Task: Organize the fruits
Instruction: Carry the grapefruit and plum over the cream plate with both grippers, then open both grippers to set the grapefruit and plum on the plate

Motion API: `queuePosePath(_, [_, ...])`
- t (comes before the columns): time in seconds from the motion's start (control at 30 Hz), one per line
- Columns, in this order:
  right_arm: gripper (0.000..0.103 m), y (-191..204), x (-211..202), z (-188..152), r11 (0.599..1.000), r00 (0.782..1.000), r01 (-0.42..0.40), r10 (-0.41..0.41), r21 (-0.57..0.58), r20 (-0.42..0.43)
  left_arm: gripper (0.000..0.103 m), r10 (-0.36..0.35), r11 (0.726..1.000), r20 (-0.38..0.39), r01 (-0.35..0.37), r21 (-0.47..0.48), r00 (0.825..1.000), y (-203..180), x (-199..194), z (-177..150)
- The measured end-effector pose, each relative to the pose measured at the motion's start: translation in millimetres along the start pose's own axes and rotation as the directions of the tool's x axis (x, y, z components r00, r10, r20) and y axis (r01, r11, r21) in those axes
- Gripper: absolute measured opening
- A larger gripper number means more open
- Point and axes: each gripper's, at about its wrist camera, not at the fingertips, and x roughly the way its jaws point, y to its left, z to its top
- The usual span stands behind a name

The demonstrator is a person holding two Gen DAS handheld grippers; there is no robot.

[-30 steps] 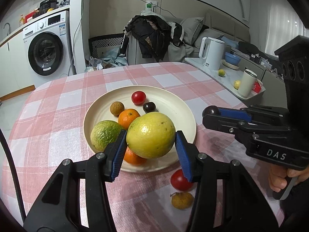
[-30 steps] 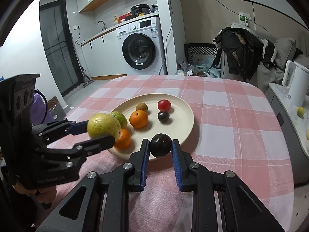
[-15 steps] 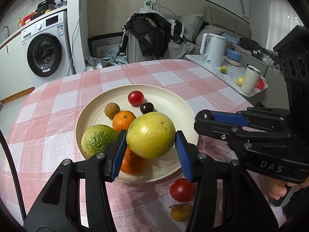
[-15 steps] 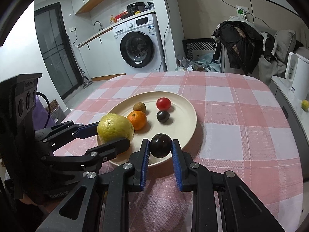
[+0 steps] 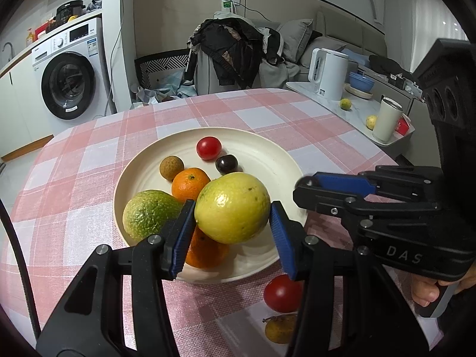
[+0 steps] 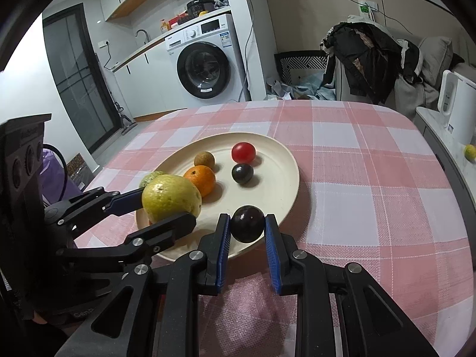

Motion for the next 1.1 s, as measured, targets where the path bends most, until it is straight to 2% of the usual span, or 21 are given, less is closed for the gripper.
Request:
queuePosePath(0.1, [0.024,-1,2,0,1.000,1.000,0.006,-0.006,-0.004,-0.008,0.047,-0.002,1.000,-0.003,0.002,0.000,1.000,0,1,0])
queuePosePath(0.33, [0.034,-5,-5,0,1.000,1.000,0.014,-0.014,0.006,0.006,0.049,0.011,1.000,0.019,-0.011,0.013,1.000,-1,-4,0])
queuePosePath(0.47, [0.038,-9,-9,0,1.000,1.000,0.021,-0.021,0.010,0.012,0.058,0.010,1.000,0.031,-0.010,0.010,0.999,-1,-13,0])
queuePosePath(0.67, [0.047,-12,-17,-5,0.999,0.999,0.040,-0.041,0.014,0.023,0.082,0.025,1.000,0.068,-0.025,-0.001,0.997,4,-36,-3])
queuePosePath(0.77, [0.052,-15,-22,-8,0.999,0.999,0.045,-0.045,0.019,0.030,0.084,0.032,0.999,0.083,-0.031,-0.007,0.996,7,-50,-6])
queuePosePath(0.8, [0.052,-15,-24,-9,0.999,0.998,0.048,-0.048,0.020,0.030,0.088,0.033,0.999,0.085,-0.033,-0.009,0.996,8,-54,-7])
queuePosePath(0.9, [0.066,-16,-29,-11,0.998,0.998,0.050,-0.051,0.024,0.039,0.102,0.052,0.998,0.097,-0.051,-0.021,0.994,10,-66,-11])
queuePosePath(0.97, [0.083,-16,-33,-12,0.999,0.998,0.045,-0.046,0.030,0.046,0.102,0.055,0.998,0.116,-0.052,-0.033,0.992,13,-76,-15])
queuePosePath(1.1, [0.094,-10,-40,-14,0.999,0.997,0.036,-0.038,0.019,0.062,0.102,0.066,0.997,0.115,-0.060,-0.053,0.991,17,-87,-20])
